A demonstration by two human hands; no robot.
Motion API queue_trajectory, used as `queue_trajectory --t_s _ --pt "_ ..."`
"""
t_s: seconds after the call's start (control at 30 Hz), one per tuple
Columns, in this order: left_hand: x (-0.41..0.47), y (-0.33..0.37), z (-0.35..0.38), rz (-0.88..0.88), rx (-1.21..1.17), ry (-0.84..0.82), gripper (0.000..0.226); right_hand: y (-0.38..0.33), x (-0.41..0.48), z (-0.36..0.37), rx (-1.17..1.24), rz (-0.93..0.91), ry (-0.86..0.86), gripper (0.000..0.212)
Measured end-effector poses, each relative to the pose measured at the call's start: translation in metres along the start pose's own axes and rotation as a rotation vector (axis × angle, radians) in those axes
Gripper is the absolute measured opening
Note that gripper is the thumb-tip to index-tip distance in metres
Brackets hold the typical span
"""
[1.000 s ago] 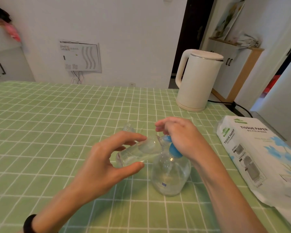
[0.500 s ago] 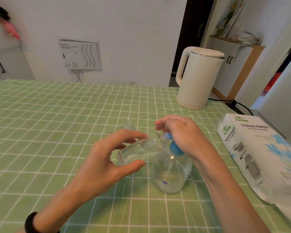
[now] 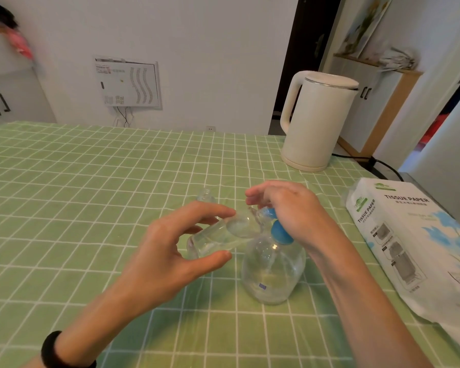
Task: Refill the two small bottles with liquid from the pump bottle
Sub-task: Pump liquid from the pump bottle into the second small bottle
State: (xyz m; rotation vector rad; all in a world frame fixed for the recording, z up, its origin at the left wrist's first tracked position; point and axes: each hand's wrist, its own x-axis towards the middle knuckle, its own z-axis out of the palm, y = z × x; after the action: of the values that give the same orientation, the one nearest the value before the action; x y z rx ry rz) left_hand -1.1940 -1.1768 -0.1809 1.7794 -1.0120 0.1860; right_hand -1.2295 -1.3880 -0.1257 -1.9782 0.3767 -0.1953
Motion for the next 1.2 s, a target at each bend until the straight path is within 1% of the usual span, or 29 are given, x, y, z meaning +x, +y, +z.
queue_trajectory --t_s 0.23,0.53,0.77,0.87,1.03,1.2 --pt "0.0013 -0.0004 0.0000 0.016 0.002 0.003 0.049 -0.0018 0.0020 -0.0037 -0.038 -0.055 0.024 0.034" --pt "-0.0008 -0.0027 0.0010 0.008 0.004 -0.003 0.047 0.0014 -0.0002 0.0010 0.012 0.000 0.011 0.036" --pt "0.0008 -0.0009 0.0000 0.023 0.005 0.004 0.051 -0.0018 0.0020 -0.0026 -0.030 -0.055 0.028 0.034" --pt "0.0010 -0.0027 -0.0003 0.024 0.008 -0.002 0.048 -0.0014 0.0027 -0.0022 -0.014 -0.039 0.034 0.035" --pt "0.0000 -0.0041 0.0006 0.014 0.010 -0.002 0.049 0.0009 -0.0007 0.0007 0.011 0.008 0.012 0.037" --pt "0.0004 -0.0052 0.0010 0.027 0.004 -0.002 0.050 -0.0009 0.0007 -0.0003 -0.032 -0.035 0.030 0.036"
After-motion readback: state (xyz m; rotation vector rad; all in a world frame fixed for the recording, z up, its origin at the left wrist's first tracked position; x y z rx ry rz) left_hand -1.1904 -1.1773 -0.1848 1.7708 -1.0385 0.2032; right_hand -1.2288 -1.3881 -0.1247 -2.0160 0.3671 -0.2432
